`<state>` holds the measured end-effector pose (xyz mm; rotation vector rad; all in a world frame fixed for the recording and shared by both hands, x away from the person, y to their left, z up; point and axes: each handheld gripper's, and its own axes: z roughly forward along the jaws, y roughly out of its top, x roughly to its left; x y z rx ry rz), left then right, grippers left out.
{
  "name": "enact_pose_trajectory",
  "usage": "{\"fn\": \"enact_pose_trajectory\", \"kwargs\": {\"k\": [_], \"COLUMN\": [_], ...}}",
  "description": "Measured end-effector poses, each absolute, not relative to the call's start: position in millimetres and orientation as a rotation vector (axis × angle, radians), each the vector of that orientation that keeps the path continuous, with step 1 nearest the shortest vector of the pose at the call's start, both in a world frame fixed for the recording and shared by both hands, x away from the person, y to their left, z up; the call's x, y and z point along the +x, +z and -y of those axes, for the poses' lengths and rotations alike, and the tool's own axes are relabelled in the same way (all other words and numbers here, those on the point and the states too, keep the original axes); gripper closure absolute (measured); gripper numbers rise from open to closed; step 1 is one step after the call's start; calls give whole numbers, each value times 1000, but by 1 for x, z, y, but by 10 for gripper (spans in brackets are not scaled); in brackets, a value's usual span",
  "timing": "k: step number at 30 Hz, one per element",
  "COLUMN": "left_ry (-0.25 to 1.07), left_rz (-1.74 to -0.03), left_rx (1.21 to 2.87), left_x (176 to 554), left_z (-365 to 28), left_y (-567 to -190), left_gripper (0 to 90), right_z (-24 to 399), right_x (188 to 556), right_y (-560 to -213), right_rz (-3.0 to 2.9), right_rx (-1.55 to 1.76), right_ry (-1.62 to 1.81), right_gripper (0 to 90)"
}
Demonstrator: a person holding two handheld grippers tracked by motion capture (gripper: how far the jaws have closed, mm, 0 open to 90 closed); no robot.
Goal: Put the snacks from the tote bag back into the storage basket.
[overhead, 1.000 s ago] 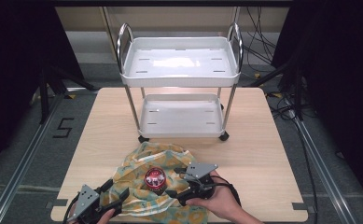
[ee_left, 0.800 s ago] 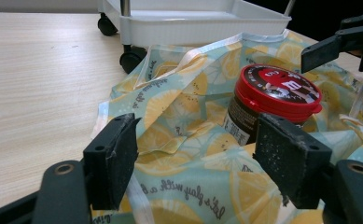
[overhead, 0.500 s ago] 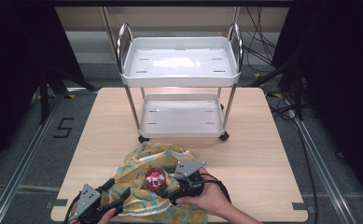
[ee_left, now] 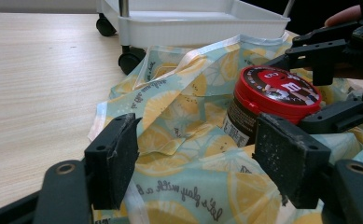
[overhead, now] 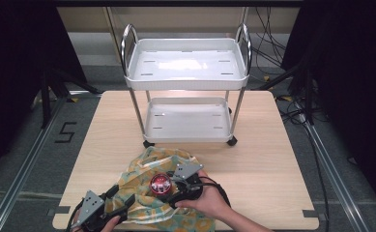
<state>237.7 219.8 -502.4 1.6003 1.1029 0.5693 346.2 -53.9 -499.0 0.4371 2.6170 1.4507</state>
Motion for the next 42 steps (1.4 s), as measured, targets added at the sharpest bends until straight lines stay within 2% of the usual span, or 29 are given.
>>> {"fn": "enact_pose_trajectory", "kwargs": {"k": [9,14,17,42], "left_ry": [573,573,574,585], "left_rz": [-1095,-1095,-1099,-1104], "left_rx": [1605,1607,1604,1598], "left_x": [238,238,238,237], "left_z": [-220,-219,-219,-219], "left_y": [-503,-502,-502,-502], "left_gripper": [297,298,299,303], "right_z": [47,44,43,46], "right_x": [347,346,346,344], "right_y": [-502,-502,-503,-490], "right_rz": [-2638,-2636,-2578,-2532], "right_rx": [483,482,425,353], "right_ry": [1451,1457,1477,1484], "right_gripper": [183,207,252,264]}}
